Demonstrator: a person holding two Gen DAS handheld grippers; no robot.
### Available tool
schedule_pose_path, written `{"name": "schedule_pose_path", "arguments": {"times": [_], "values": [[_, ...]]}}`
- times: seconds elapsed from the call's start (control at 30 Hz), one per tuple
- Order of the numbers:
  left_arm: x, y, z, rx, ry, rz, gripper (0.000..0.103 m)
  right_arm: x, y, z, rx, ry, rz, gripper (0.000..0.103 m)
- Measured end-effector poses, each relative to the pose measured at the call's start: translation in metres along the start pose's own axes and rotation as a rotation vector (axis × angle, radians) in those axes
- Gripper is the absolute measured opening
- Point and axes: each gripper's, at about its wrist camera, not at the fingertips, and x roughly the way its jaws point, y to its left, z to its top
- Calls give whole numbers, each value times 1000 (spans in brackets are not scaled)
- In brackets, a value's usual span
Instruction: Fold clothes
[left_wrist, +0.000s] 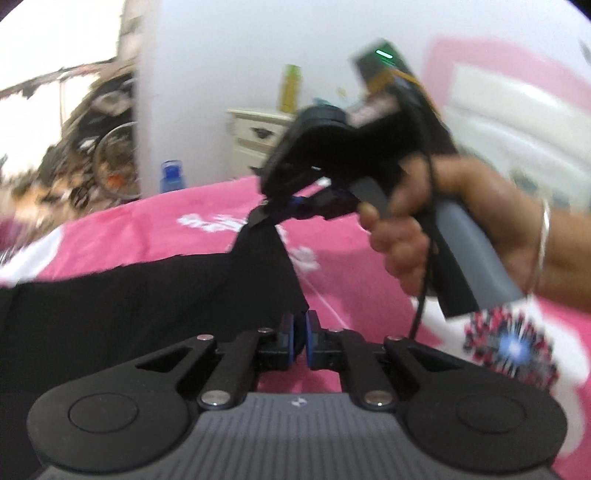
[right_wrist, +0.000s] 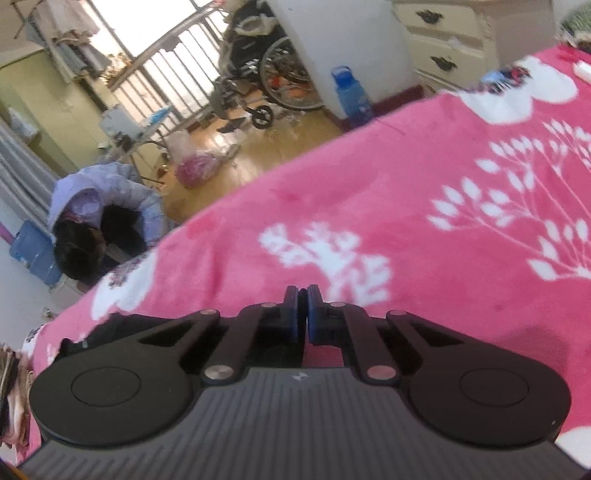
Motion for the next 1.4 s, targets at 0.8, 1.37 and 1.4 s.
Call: {"name": "schedule_pose_path", "arguments": {"times": [0.8,1.37,1.4], "values": [[-103,89,-40,-524,44,199,8,64,167,-53,-311,144,76,7],[-197,153,32,-311,7,385,36,-103,110,-44,-239,1,144,20],[-195,155,35,-308,18,386,36,-116,110,-46,-263,1,136,20]]}}
